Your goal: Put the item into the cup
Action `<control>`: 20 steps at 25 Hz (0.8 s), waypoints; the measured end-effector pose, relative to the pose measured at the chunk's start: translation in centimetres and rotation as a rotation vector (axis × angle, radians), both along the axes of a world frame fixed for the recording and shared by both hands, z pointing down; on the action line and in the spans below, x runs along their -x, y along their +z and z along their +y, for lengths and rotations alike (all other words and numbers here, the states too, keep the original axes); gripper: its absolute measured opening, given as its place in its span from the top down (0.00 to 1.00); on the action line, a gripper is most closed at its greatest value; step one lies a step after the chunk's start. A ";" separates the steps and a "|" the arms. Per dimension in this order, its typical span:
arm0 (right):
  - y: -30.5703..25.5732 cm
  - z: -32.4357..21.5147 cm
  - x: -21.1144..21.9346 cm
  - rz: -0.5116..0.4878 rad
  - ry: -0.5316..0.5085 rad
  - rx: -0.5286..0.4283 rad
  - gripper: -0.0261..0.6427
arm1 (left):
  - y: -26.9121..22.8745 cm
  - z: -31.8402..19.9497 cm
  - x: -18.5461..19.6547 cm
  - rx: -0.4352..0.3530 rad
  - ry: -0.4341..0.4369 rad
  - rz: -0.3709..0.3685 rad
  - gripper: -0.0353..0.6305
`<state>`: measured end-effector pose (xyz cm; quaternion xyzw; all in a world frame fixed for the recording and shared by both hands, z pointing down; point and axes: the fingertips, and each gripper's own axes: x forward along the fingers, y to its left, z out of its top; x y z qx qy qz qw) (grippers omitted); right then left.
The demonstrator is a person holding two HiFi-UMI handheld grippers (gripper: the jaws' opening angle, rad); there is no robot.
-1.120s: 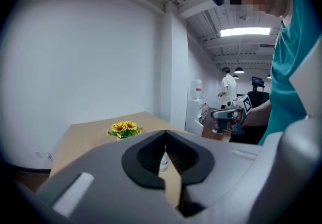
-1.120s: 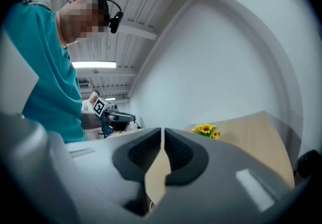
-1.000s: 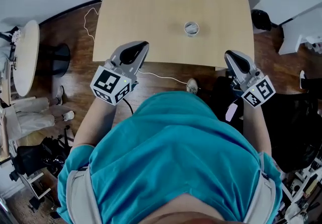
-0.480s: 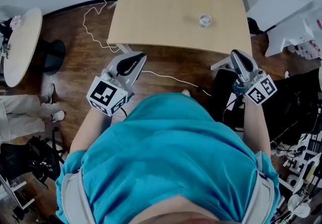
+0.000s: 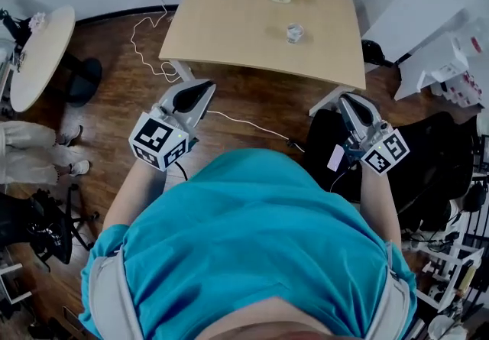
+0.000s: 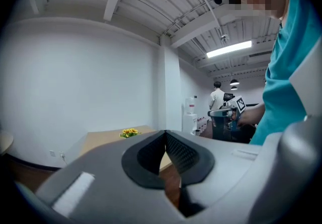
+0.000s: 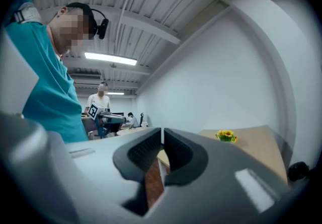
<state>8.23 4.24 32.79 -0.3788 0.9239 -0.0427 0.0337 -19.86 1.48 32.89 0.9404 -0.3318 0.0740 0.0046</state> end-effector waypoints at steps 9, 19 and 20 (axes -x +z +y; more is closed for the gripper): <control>3.4 7.4 -4.5 0.001 -0.093 0.036 0.94 | 1.8 7.1 -8.5 0.081 -0.044 0.016 0.94; 2.5 10.6 -2.1 -0.063 -0.057 0.007 0.96 | 2.3 10.3 -4.7 0.035 -0.077 0.037 0.94; 2.4 10.7 -1.7 -0.075 -0.049 0.008 0.96 | 2.3 10.4 -4.1 0.034 -0.079 0.053 0.94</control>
